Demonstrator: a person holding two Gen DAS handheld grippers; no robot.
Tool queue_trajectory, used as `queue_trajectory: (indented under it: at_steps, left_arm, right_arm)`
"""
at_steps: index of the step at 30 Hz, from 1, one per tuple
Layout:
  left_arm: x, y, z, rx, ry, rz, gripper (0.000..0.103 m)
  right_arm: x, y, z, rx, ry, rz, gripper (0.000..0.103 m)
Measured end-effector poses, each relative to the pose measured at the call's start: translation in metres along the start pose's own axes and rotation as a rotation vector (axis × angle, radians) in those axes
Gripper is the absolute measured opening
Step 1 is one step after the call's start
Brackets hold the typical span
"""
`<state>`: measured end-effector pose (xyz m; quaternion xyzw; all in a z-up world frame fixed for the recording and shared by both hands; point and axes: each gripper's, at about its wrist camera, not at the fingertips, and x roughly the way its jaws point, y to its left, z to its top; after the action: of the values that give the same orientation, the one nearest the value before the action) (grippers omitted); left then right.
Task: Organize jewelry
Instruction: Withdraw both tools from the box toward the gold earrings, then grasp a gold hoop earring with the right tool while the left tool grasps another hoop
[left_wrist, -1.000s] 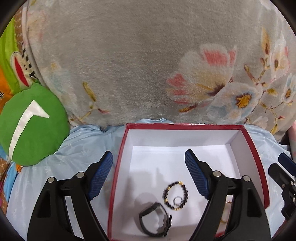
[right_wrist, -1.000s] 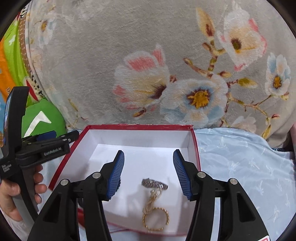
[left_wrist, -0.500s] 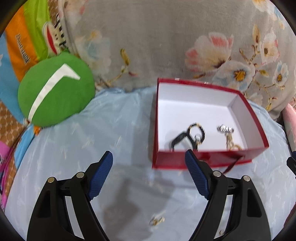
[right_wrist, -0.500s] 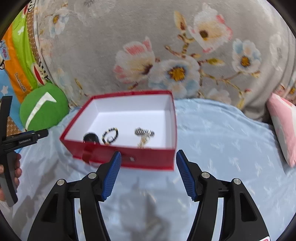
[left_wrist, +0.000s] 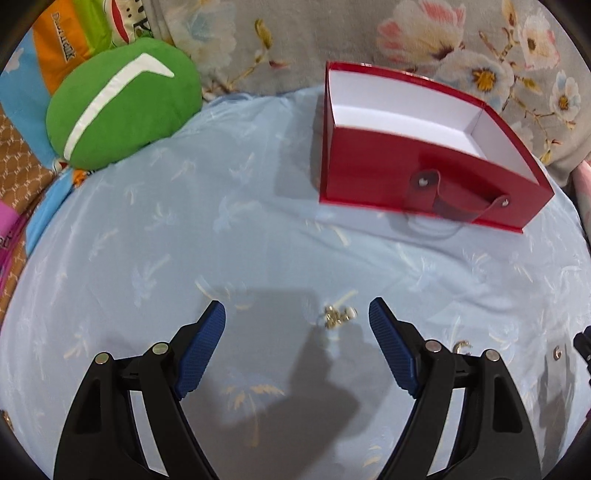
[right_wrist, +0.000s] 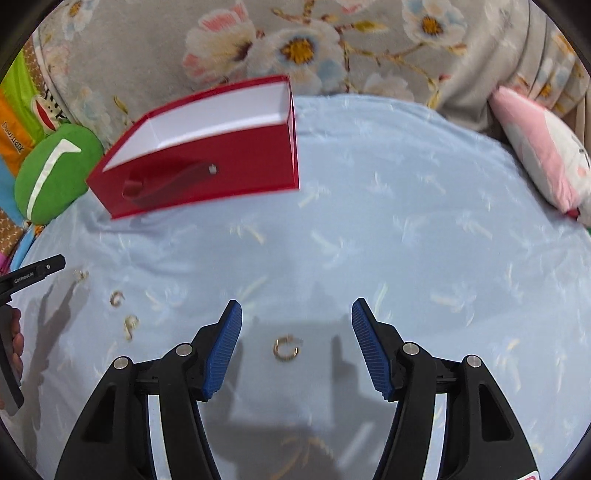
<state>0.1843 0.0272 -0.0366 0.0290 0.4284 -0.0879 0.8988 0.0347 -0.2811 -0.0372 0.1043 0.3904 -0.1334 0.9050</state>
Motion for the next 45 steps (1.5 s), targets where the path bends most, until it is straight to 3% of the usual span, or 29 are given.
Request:
queue_trajectory:
  at_steps: [9, 22, 25, 35, 41, 45]
  left_arm:
    - [0.017, 0.001, -0.013, -0.092, 0.053, -0.036, 0.077]
    - [0.005, -0.013, -0.015, -0.056, 0.032, -0.081, 0.074]
    - [-0.001, -0.026, -0.017, -0.022, 0.028, -0.112, 0.074]
    - [-0.002, -0.08, -0.03, 0.101, 0.048, -0.179, 0.074]
    - [0.009, -0.092, -0.035, 0.104, 0.085, -0.199, 0.068]
    - [0.01, -0.102, -0.037, 0.125, 0.063, -0.182, 0.065]
  right_arm:
    - [0.013, 0.007, -0.019, 0.004, 0.034, -0.006, 0.061]
    - [0.021, 0.01, -0.022, -0.004, 0.047, -0.006, 0.062]
    - [0.022, 0.013, -0.022, -0.021, 0.043, -0.019, 0.058]
    - [0.022, 0.017, -0.022, -0.052, 0.038, -0.048, 0.015]
    - [0.021, 0.015, -0.023, -0.039, 0.035, -0.038, 0.015]
    - [0.021, 0.014, -0.023, -0.031, 0.035, -0.029, 0.015]
